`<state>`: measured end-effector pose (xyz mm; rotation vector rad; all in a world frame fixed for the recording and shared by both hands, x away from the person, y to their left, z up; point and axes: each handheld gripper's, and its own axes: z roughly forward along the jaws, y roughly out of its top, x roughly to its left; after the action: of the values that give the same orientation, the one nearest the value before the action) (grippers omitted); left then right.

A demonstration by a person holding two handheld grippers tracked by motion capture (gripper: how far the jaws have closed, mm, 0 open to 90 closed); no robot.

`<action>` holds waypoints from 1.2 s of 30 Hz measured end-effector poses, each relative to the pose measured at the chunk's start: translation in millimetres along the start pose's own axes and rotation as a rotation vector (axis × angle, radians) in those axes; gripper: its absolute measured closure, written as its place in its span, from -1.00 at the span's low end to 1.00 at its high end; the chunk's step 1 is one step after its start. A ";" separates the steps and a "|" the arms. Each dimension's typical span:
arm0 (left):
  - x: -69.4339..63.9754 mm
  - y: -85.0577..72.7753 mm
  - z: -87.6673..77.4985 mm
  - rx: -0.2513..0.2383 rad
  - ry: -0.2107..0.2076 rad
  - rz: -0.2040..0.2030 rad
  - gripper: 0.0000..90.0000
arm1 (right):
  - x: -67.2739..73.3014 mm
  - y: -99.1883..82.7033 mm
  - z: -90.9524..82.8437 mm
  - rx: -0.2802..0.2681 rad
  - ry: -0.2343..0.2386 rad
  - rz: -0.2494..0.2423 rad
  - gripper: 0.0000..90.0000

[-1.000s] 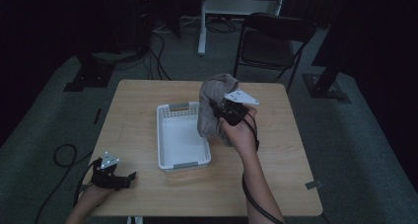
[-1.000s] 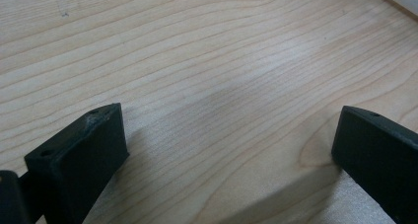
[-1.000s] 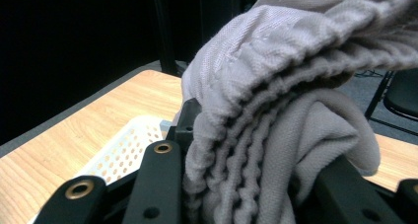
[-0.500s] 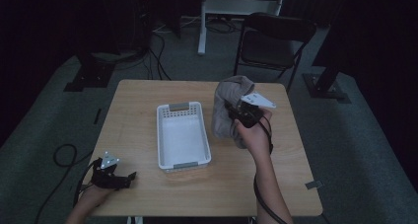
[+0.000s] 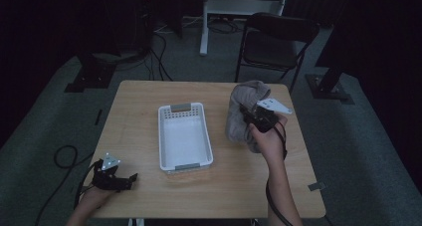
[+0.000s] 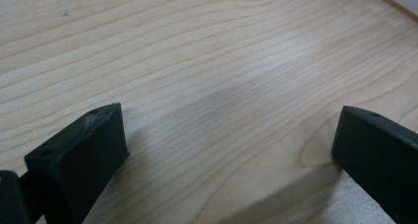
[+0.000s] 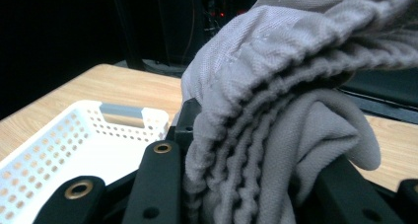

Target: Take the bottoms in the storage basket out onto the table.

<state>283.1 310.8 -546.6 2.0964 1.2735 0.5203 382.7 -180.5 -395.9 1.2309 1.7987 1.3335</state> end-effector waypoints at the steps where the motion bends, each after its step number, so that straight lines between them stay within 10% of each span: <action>1: 0.0 0.0 0.0 0.000 0.000 0.000 -0.99 | -1.7 -1.8 -0.2 0.000 0.001 0.004 0.46; 36: 0.1 0.0 -0.1 0.001 0.000 0.001 -0.99 | -49.9 -91.7 29.4 0.130 -0.078 0.086 0.45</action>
<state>283.1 310.9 -546.5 2.0982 1.2724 0.5202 397.6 -220.8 -495.5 1.4239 1.8200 1.2127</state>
